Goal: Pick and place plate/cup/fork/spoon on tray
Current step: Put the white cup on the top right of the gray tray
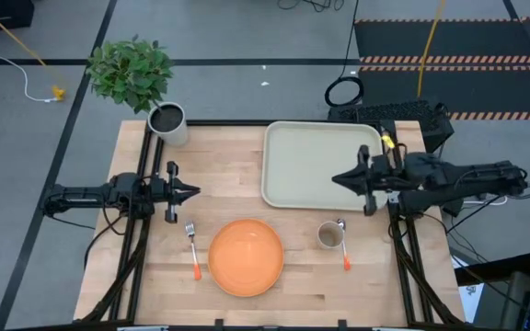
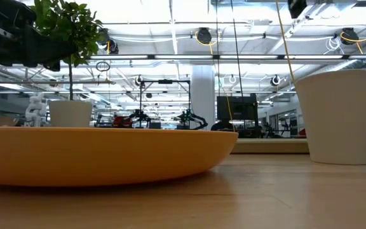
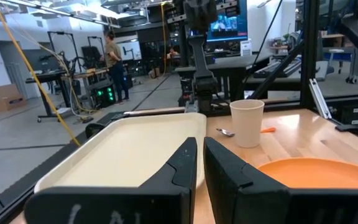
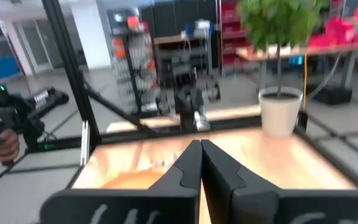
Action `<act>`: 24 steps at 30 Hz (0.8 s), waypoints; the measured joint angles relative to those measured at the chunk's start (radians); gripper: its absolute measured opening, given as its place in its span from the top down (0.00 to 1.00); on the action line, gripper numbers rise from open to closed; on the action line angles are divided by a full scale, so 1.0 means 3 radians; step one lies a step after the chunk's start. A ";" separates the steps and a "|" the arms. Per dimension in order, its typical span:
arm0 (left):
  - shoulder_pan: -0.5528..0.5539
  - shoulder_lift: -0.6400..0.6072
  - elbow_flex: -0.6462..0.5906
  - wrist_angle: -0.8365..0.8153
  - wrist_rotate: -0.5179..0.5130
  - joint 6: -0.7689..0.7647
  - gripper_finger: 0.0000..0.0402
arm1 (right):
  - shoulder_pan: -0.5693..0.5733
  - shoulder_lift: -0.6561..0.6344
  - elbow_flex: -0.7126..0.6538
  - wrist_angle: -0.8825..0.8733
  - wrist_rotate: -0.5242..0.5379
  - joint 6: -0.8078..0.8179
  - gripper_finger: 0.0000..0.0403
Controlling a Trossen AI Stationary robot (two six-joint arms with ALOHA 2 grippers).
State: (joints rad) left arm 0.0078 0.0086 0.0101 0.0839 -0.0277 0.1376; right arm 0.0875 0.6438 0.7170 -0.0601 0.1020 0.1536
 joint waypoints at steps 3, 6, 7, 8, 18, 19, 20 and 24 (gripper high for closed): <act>0.0000 0.0000 0.0001 -0.0001 0.0000 -0.0055 0.92 | 0.0015 0.0188 0.0133 -0.0248 0.0001 0.0169 1.00; 0.0001 0.0000 0.0001 -0.0003 -0.0001 -0.0066 0.92 | 0.0067 0.0362 0.0267 -0.0477 0.0007 0.0282 1.00; 0.0001 0.0000 0.0000 -0.0003 0.0000 -0.0064 0.92 | 0.0093 0.0417 0.0318 -0.0539 0.0007 0.0320 1.00; 0.0000 0.0000 0.0000 -0.0002 0.0000 -0.0065 0.92 | 0.0123 0.0464 0.0370 -0.0584 0.0008 0.0356 1.00; 0.0001 0.0000 0.0001 -0.0023 -0.0002 -0.0304 0.92 | 0.0795 0.0842 0.0987 -0.1408 0.0712 0.0601 1.00; 0.0001 0.0000 0.0000 -0.0027 -0.0003 -0.0338 0.92 | 0.0874 0.0878 0.1034 -0.1462 0.0770 0.0625 1.00; 0.0000 0.0000 0.0001 -0.0027 -0.0001 -0.0363 0.92 | 0.0951 0.0917 0.1069 -0.1509 0.0812 0.0663 1.00; 0.0001 0.0000 0.0001 -0.0029 -0.0003 -0.0409 0.92 | 0.1196 0.1095 0.1147 -0.1798 0.0872 0.0982 1.00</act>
State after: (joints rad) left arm 0.0082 0.0086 0.0103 0.0753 -0.0284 0.0150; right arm 0.4463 0.9724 1.0612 -0.5996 0.3637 0.4483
